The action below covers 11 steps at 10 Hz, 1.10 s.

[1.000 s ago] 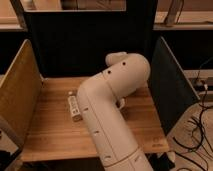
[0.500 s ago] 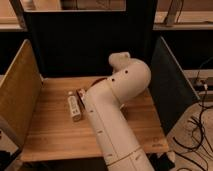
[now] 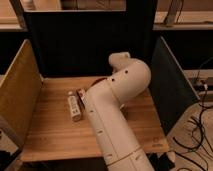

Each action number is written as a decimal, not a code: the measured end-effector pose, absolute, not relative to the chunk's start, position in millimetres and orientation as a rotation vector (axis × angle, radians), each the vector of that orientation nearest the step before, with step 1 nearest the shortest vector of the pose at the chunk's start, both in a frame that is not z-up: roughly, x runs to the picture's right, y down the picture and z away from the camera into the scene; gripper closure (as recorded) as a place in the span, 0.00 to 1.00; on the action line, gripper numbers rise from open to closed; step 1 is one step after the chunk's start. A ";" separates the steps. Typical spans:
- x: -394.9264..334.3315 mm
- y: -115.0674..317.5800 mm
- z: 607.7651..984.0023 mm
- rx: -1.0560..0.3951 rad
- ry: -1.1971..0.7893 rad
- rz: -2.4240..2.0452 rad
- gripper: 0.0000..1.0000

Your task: Drag the ceramic bowl in a circle

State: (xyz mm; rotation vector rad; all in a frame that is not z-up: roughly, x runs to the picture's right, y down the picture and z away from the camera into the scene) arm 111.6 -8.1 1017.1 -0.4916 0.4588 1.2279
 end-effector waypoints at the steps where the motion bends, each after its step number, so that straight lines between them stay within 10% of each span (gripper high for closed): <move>1: 111.5 -8.2 1017.1 -0.492 0.458 1.228 0.55; 5: 111.3 -8.2 1017.3 -0.490 0.458 1.227 0.95; 11: 149.5 -53.8 995.1 -0.337 0.476 1.295 1.00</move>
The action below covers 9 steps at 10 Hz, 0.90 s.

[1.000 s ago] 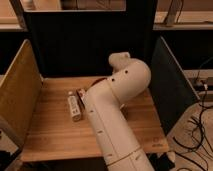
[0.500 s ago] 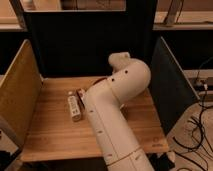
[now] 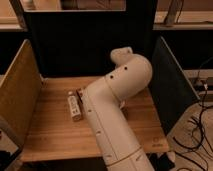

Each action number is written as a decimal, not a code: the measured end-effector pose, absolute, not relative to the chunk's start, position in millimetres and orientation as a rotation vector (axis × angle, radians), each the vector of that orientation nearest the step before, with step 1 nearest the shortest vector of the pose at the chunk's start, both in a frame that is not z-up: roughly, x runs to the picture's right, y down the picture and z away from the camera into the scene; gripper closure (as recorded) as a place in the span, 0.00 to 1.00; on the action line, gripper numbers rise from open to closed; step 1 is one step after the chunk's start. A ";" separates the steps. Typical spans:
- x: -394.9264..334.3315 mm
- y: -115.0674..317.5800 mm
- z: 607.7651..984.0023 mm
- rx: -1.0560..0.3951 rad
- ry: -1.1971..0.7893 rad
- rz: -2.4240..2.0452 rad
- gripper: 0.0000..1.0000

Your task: Drag the ceramic bowl in a circle

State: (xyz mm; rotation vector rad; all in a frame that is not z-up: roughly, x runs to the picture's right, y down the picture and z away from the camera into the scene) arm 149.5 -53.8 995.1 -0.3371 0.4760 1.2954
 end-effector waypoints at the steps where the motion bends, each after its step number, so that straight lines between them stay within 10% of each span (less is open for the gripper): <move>1: 162.1 -56.6 992.0 -0.319 0.500 1.315 1.00; 9: 104.1 -64.2 1000.6 -0.366 0.466 1.210 1.00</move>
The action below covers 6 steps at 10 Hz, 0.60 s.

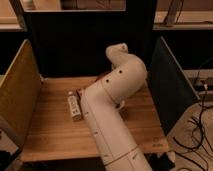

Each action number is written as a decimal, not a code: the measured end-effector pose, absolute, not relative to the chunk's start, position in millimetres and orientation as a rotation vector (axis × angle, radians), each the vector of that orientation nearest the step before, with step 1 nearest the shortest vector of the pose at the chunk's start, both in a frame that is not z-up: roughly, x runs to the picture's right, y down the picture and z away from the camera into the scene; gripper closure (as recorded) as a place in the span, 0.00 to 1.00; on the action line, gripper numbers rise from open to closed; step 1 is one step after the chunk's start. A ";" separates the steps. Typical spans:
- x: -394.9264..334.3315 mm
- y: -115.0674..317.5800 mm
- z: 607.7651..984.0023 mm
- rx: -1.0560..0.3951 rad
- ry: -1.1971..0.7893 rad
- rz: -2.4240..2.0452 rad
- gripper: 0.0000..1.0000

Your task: Drag the ceramic bowl in a circle

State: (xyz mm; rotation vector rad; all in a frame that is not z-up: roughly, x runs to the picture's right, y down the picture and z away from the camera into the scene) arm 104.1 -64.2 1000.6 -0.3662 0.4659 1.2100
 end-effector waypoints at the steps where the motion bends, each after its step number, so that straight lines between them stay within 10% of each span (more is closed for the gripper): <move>1: 99.7 -56.8 998.2 -0.380 0.474 1.191 1.00; 6: 139.8 -2.9 977.9 -0.412 0.626 1.170 1.00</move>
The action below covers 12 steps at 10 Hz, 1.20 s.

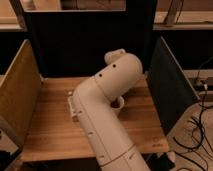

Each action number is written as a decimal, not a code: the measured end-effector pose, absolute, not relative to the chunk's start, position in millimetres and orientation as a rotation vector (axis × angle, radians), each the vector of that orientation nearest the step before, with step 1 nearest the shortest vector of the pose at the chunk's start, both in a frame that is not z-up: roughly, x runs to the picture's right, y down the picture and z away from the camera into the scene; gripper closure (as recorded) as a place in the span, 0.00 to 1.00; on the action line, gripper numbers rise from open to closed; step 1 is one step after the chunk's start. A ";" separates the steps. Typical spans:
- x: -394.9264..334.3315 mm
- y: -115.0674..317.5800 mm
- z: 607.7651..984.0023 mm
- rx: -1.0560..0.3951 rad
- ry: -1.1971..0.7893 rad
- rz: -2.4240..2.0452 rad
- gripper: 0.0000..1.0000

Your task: Drag the ceramic bowl in a circle

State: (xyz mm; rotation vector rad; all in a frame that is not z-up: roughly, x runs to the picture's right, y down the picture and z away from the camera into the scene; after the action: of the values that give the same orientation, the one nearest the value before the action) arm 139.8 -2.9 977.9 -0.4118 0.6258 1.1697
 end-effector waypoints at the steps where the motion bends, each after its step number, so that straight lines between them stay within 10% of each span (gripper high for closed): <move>1: 153.0 0.8 973.7 -0.399 0.657 1.189 1.00; 12: 105.4 -36.8 1005.8 -0.432 0.533 1.179 1.00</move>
State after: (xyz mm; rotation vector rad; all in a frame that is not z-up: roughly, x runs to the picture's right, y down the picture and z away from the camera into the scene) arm 105.4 -36.8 1005.8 -0.4322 0.5333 1.1789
